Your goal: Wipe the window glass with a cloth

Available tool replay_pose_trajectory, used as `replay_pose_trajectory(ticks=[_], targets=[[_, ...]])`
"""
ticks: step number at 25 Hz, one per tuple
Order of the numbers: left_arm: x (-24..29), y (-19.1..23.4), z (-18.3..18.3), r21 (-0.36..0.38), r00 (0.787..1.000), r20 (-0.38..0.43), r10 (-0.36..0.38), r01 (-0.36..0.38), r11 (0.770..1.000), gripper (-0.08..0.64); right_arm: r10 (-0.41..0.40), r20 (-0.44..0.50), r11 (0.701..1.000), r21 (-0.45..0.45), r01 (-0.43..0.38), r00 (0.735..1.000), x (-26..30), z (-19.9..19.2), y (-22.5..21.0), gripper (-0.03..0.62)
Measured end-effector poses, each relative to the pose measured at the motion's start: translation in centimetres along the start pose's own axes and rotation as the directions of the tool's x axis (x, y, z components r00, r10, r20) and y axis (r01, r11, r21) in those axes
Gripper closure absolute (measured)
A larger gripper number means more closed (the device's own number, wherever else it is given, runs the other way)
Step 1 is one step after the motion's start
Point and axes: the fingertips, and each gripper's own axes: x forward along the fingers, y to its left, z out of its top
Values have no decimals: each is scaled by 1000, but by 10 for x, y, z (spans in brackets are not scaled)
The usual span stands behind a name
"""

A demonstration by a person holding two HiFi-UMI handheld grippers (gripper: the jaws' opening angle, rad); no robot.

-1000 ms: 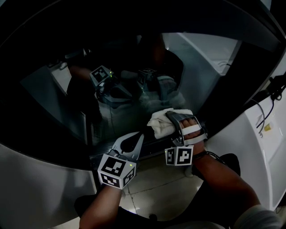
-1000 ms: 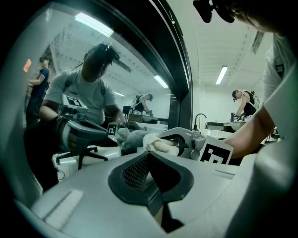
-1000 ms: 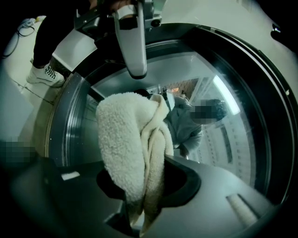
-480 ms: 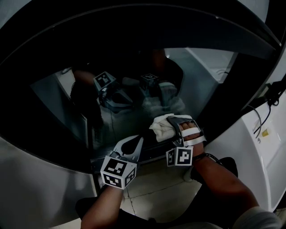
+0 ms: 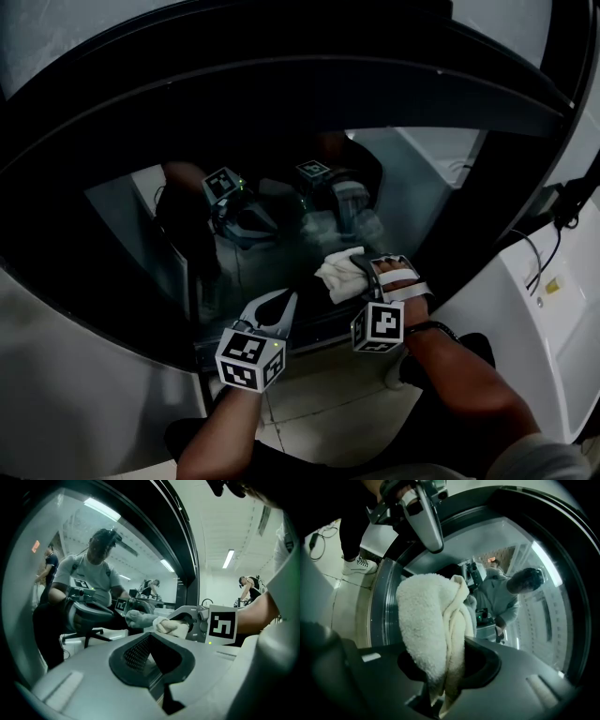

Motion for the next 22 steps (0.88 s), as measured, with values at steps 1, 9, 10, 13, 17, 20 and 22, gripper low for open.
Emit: replay_pose_trajectory(ticks=[1, 9, 10, 13, 17, 20, 22], targets=[[1, 0, 1, -1, 1000, 4, 2, -2, 1000, 543, 3, 11, 1000, 5, -3, 1000, -3, 1, -2, 468], [5, 4, 1, -20, 1000, 15, 27, -26, 999, 543, -63, 97, 997, -33, 67, 993, -45, 18, -32, 468], [5, 4, 1, -24, 1000, 14, 28, -28, 999, 543, -87, 107, 995, -31, 91, 990, -54, 23, -42, 468], [3, 2, 2, -28, 1000, 18, 23, -22, 999, 543, -178, 138, 983, -13, 182, 974, -79, 40, -82, 468], [-2, -3, 5, -24, 999, 25, 20, -19, 1000, 543, -271, 173, 960, -23, 279, 947, -106, 58, -128, 468], [-6, -3, 7, -30, 999, 31, 28, -27, 999, 543, -324, 192, 941, -34, 336, 926, -120, 71, -154, 468], [-7, -3, 8, -32, 999, 32, 30, -29, 999, 543, -368, 203, 923, -34, 382, 907, -127, 78, -172, 468]])
